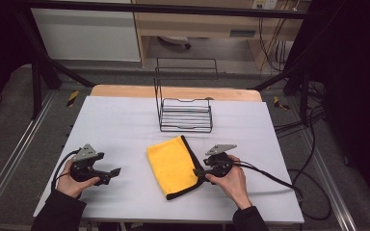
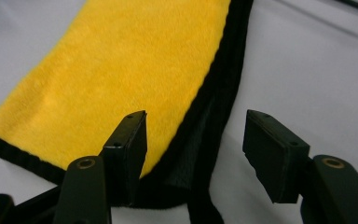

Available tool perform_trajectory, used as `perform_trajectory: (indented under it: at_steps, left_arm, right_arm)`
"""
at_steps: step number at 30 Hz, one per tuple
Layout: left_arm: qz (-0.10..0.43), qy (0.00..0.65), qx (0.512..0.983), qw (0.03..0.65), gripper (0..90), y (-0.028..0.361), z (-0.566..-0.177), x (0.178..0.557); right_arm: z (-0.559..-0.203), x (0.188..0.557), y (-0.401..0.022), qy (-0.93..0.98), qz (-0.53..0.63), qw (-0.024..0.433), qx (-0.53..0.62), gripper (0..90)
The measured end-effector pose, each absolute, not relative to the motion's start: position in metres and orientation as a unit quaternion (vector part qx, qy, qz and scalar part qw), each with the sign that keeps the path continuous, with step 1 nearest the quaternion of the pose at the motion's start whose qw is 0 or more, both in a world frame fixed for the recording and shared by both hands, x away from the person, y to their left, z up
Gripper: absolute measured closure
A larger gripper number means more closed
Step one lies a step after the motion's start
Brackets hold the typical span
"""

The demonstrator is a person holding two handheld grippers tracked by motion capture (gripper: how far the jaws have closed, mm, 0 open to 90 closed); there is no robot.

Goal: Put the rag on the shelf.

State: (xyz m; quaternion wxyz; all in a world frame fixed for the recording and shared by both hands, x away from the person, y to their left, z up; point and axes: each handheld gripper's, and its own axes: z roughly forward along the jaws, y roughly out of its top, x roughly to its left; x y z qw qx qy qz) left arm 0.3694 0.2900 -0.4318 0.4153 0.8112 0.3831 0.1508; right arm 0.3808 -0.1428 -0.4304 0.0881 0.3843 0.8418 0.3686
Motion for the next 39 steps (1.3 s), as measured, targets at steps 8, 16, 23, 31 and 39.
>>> perform_trajectory:
  at_steps: [8, 16, 23, 31, 39]
  left_arm:
    - [0.150, 0.384, 0.811, 0.415, 5.5, 0.289, -0.432, 0.370]
    - [0.149, 0.382, 0.813, 0.414, 5.5, 0.288, -0.433, 0.369]
    - [0.149, 0.382, 0.813, 0.414, 5.5, 0.289, -0.433, 0.369]
    - [0.149, 0.380, 0.813, 0.415, 5.5, 0.288, -0.432, 0.369]
    - [0.146, 0.378, 0.816, 0.412, 5.5, 0.284, -0.434, 0.369]
  right_arm:
    - [-0.446, 0.382, -0.147, 0.840, 0.363, 0.045, 0.402, 52.2]
    - [-0.447, 0.378, -0.146, 0.829, 0.373, 0.031, 0.416, 73.9]
    - [-0.443, 0.369, -0.145, 0.813, 0.374, 0.024, 0.446, 79.2]
    - [-0.438, 0.343, -0.146, 0.798, 0.378, 0.016, 0.470, 79.2]
    - [-0.441, 0.325, -0.147, 0.798, 0.377, 0.032, 0.469, 78.5]
